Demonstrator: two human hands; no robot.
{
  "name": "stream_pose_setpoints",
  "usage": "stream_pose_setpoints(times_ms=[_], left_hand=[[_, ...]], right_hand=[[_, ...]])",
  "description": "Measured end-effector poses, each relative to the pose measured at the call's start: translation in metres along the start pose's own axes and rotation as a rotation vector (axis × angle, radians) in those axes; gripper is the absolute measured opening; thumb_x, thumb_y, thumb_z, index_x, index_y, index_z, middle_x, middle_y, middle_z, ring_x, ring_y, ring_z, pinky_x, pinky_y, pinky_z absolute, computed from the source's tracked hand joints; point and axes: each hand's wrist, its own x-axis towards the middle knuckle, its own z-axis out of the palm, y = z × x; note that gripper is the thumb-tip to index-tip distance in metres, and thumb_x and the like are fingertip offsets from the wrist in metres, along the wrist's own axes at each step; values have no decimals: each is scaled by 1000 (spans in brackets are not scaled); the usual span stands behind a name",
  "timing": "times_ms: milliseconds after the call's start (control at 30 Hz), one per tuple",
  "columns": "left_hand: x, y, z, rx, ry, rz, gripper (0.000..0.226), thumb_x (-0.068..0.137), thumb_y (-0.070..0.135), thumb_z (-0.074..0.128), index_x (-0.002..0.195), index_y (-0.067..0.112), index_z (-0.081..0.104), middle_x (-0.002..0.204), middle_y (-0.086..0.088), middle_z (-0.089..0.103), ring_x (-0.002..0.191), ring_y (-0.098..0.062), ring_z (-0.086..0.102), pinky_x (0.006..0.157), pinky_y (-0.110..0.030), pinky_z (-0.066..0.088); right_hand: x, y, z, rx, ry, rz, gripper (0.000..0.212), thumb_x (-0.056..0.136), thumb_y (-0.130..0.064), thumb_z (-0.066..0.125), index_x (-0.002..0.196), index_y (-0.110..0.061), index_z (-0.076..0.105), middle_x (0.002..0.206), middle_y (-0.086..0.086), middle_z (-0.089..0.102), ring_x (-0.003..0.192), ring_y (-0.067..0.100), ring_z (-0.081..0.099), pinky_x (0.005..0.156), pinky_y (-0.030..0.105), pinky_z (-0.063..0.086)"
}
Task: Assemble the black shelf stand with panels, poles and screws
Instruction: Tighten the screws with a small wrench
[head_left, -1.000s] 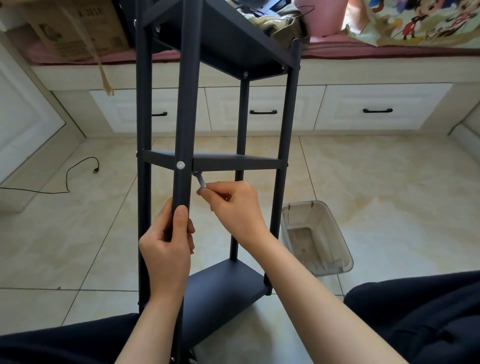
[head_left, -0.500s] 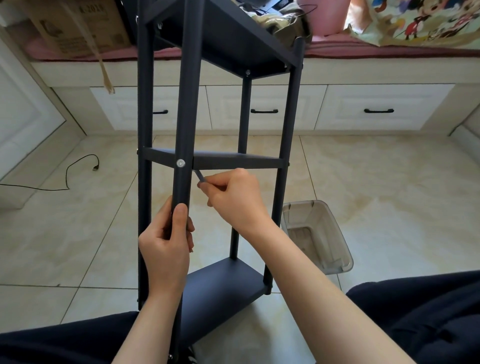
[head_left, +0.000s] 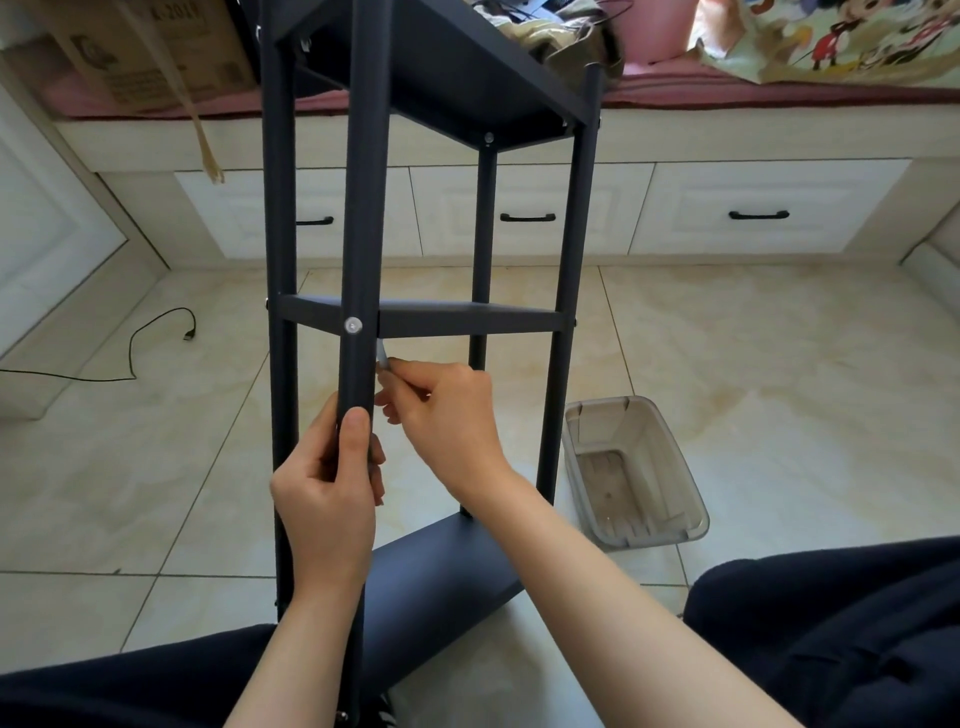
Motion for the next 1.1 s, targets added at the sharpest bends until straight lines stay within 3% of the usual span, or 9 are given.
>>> stream_pose_setpoints(times_ms=[133, 333, 500, 600, 733, 967, 1100], left_hand=[[-1, 0, 0, 0, -5, 9, 30, 102, 27, 51, 114, 7, 69, 64, -9, 56, 49, -23, 50, 44, -24, 43], [-1, 1, 1, -12, -16, 26, 20, 103, 23, 51, 110, 23, 70, 63, -11, 54, 49, -31, 47, 44, -26, 41], [-1, 1, 3, -24, -28, 39, 19, 103, 22, 51, 103, 25, 70, 64, -10, 54, 48, -30, 46, 43, -26, 41], [0, 1, 3, -16, -28, 47, 22, 104, 19, 51, 103, 32, 70, 63, -10, 54, 47, -28, 47, 43, -27, 41], [-1, 1, 2, -23, -28, 33, 23, 104, 20, 52, 108, 34, 69, 64, -11, 54, 47, -22, 47, 44, -25, 42], [-2, 1, 3, -16, -33, 24, 20, 103, 21, 52, 109, 31, 69, 65, -11, 55, 47, -15, 46, 44, -24, 41], [-3, 5, 3, -20, -46, 30, 18, 101, 26, 52, 101, 34, 68, 64, -12, 55, 47, -17, 47, 43, -27, 42]], right_hand=[[-3, 12, 11, 35, 113, -73, 17, 95, -12, 64, 102, -3, 77, 78, 6, 75, 64, -3, 64, 71, 10, 50], [0, 18, 23, 138, 143, -31, 18, 94, -16, 65, 103, -7, 77, 85, 7, 77, 76, 13, 72, 78, 28, 57], [1, 16, 23, 216, 108, 28, 16, 95, -15, 65, 99, -6, 78, 85, 5, 77, 72, 3, 67, 73, 19, 53], [1, 14, 18, 268, 93, 72, 18, 95, -17, 64, 94, -5, 78, 79, 5, 75, 70, 12, 68, 72, 29, 57], [0, 17, 14, 157, 58, 87, 21, 95, -23, 64, 87, -9, 78, 74, 3, 68, 70, 18, 60, 72, 46, 54], [-1, 3, -14, 5, 4, 110, 18, 93, -20, 66, 91, -8, 79, 73, 1, 70, 65, 16, 61, 73, 40, 54], [4, -13, -35, -105, -73, 109, 16, 93, -19, 66, 91, -10, 79, 74, 8, 72, 73, 27, 64, 75, 41, 54]])
